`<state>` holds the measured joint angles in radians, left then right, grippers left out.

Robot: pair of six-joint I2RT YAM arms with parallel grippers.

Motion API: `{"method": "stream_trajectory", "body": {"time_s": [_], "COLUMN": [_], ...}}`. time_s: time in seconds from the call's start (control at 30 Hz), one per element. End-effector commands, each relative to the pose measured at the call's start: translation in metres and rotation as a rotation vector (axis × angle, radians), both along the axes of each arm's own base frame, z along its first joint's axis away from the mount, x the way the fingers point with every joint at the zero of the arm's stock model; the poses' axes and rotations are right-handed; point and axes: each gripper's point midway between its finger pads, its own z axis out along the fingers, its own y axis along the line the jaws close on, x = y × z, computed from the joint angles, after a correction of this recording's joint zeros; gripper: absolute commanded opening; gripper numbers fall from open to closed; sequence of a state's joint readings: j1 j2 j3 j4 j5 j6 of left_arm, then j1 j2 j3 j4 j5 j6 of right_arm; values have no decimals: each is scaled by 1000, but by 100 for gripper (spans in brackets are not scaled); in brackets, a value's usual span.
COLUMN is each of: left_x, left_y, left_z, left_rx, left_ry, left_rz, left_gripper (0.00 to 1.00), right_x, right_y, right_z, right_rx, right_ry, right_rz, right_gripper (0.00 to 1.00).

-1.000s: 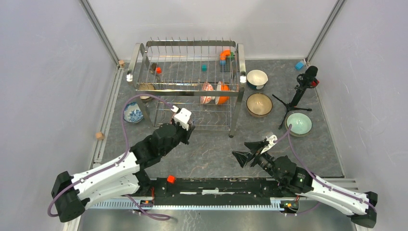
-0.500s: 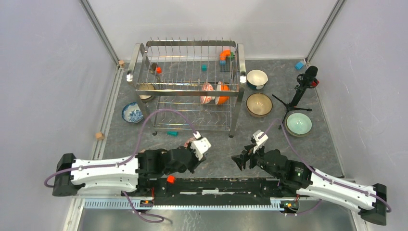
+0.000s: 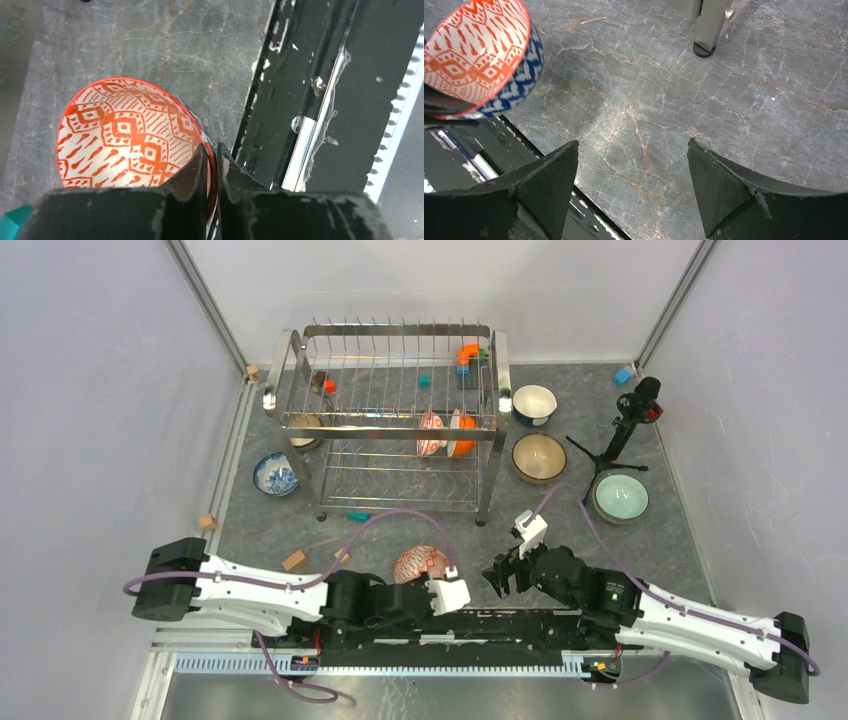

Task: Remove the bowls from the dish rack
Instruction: Place the bowl at the center of the board.

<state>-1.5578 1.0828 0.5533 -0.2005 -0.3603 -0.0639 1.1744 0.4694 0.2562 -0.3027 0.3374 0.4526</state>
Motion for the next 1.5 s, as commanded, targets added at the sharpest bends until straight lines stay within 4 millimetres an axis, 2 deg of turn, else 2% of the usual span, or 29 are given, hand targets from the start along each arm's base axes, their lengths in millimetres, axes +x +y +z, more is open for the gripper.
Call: {"method": "stream_trajectory", "body": {"time_s": [0.0,0.3,0.53,0.6,0.73,0.93,1.03,1.23,1.27,1.33,1.4,1.47], "left_x": [-6,-10,-10,-10,-13,-17,-18,-19,-18,-13,-5,3], "left_y": [-20,-28,-30,-30,-31,-28,-29,-30,-29,-26,-22,-15], "left_z": [3,-19,-25,-27,-29,-37,-32,-1,6,21,37,53], "left_rx": [1,63,65,67,61,71,50,-78,-105,-168,-246,-314], "left_ry": [-105,-147,-152,-152,-130,-112,-117,-60,-52,-39,-26,-5], "left_rz": [-110,-128,-110,-97,-79,-62,-39,30,52,108,187,284], "left_gripper": [2,2,2,5,19,33,51,77,83,86,99,100], "right_x": [0,-1,-3,-3,-2,-2,-2,1,1,2,4,3], "right_y": [11,16,20,21,21,20,18,15,15,14,13,14], "right_z": [20,19,16,17,16,15,16,24,24,25,26,25], "right_rx": [61,65,73,77,73,73,73,78,77,76,82,88], "right_ry": [1,9,15,14,14,14,12,-6,-9,-15,-19,-19], "right_rz": [9,21,38,40,40,37,33,15,13,9,1,2], "right_gripper": [85,85,85,85,85,85,85,85,85,85,86,86]}}
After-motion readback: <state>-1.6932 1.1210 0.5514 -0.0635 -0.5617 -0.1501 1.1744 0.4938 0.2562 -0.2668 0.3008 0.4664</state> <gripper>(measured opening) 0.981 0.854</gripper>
